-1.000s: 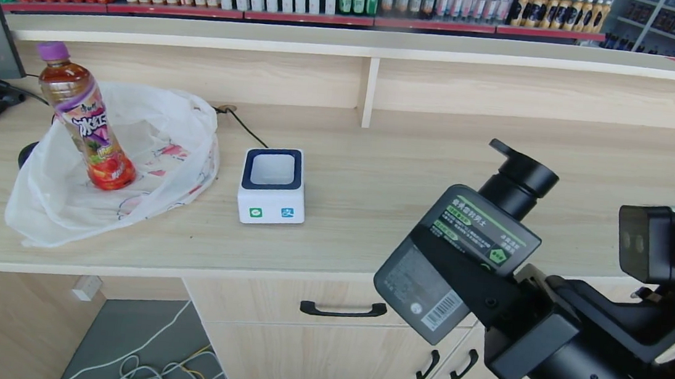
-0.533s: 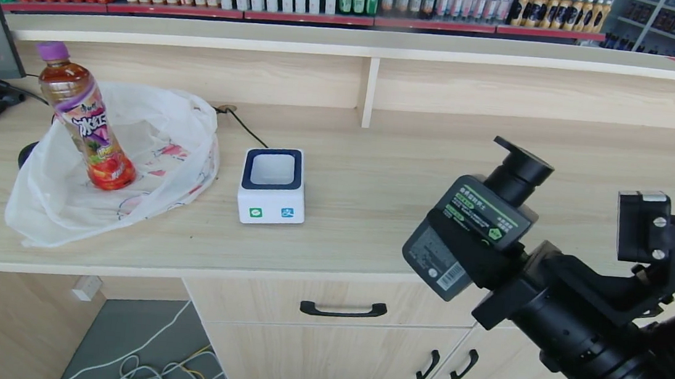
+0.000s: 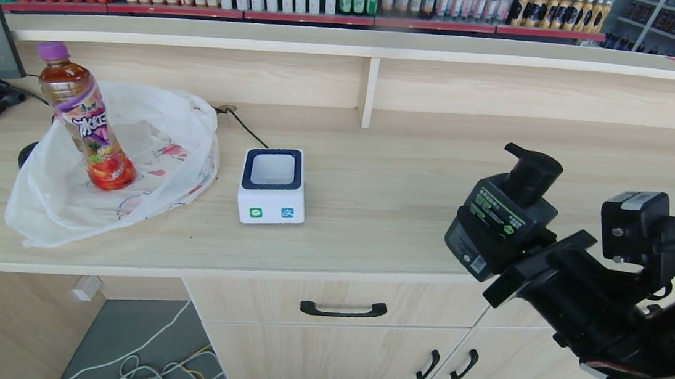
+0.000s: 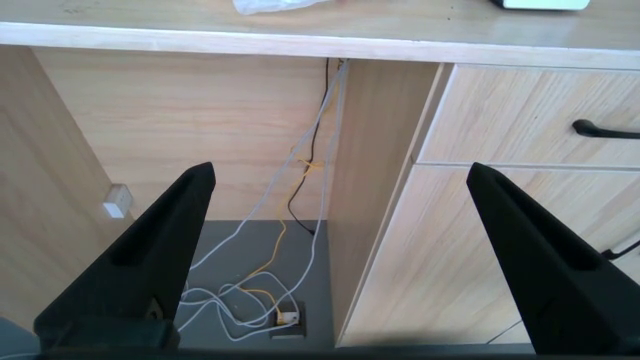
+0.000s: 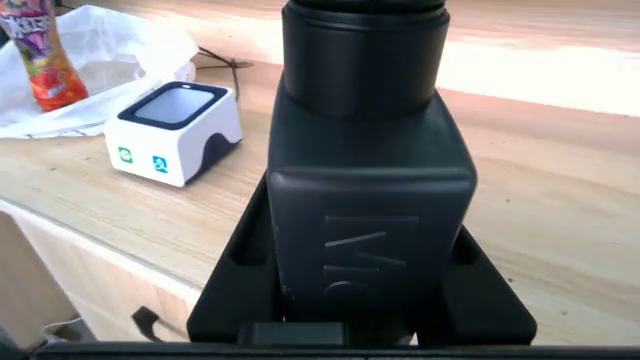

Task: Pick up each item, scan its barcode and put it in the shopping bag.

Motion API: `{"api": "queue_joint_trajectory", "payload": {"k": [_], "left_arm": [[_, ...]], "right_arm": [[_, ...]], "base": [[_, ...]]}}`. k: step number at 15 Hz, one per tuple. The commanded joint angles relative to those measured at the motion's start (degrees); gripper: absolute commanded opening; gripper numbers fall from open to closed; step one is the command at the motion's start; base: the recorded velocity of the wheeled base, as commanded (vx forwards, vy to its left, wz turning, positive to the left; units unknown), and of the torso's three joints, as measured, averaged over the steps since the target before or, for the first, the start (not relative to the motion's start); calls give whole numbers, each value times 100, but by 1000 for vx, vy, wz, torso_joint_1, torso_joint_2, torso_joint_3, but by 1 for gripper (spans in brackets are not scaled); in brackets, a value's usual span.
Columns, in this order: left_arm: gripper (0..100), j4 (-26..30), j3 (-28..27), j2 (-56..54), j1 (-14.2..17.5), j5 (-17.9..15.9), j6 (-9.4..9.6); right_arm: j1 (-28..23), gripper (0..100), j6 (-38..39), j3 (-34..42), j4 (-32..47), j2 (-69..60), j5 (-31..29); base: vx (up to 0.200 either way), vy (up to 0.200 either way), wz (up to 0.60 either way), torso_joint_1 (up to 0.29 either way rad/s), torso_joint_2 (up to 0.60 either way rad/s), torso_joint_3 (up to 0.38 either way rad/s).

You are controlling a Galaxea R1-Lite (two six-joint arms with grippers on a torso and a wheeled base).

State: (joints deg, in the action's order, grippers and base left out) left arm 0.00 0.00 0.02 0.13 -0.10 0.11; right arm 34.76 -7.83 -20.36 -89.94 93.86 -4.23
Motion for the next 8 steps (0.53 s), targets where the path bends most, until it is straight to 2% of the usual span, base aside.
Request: {"api": "queue_joint_trajectory", "payload": {"k": [1,8], "left_arm": [[100,0,0,-2,4,1,-2],[100,0,0,-2,4,1,-11]], "right_arm": [[-171,0,-149,-21,-6,-52,-25],[-408,0,-140,-302,-6,-8,-34]], "base": [[0,0,0,0,0,0],[0,0,0,0,0,0]]}}
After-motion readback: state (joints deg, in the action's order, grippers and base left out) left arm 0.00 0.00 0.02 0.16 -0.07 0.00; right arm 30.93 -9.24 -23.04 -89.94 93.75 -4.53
